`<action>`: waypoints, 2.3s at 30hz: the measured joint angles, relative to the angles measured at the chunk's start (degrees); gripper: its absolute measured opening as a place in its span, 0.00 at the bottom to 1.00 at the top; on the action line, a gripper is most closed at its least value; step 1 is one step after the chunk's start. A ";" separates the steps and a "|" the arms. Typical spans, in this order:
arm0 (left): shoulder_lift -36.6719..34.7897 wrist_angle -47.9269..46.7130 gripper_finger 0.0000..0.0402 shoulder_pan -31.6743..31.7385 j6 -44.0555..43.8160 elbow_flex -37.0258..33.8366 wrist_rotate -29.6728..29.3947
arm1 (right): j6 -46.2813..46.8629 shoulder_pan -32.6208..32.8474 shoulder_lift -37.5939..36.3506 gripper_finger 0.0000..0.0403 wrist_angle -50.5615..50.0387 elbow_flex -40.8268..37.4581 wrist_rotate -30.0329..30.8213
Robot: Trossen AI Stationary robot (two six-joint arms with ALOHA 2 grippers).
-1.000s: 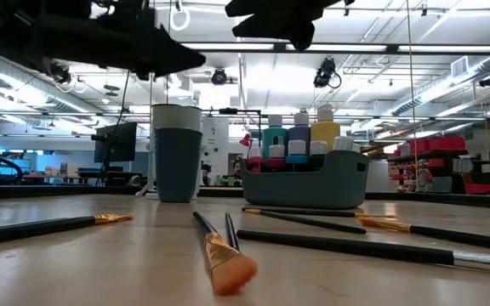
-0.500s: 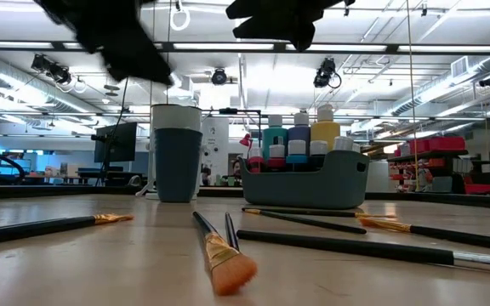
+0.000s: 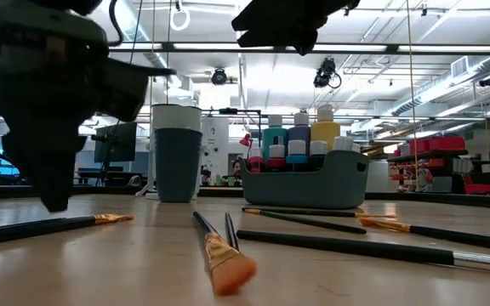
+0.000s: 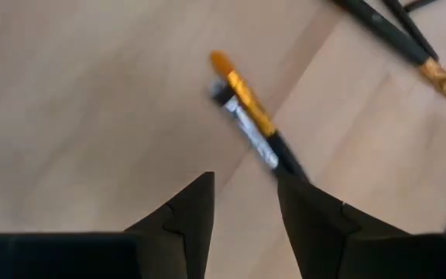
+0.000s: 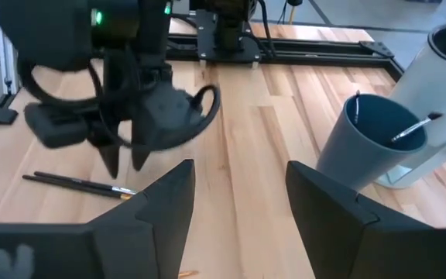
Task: Pick & Place Paint Supplies
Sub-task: Put the silver paint brush into the blue cup
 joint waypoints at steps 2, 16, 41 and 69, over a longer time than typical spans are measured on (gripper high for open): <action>2.18 0.71 0.38 -0.18 0.09 1.06 -0.85 | -0.79 0.01 0.01 0.52 0.27 0.00 0.04; 7.56 -1.90 0.38 -0.29 6.84 5.91 -11.45 | -2.15 0.01 0.01 0.52 0.57 0.02 -0.24; 7.64 -1.77 0.38 0.74 22.26 9.15 -24.36 | -1.98 0.01 0.01 0.52 0.90 0.02 -5.88; 12.55 -0.35 0.03 2.74 19.72 8.76 -33.08 | -2.13 0.01 0.01 0.52 1.07 0.07 -5.81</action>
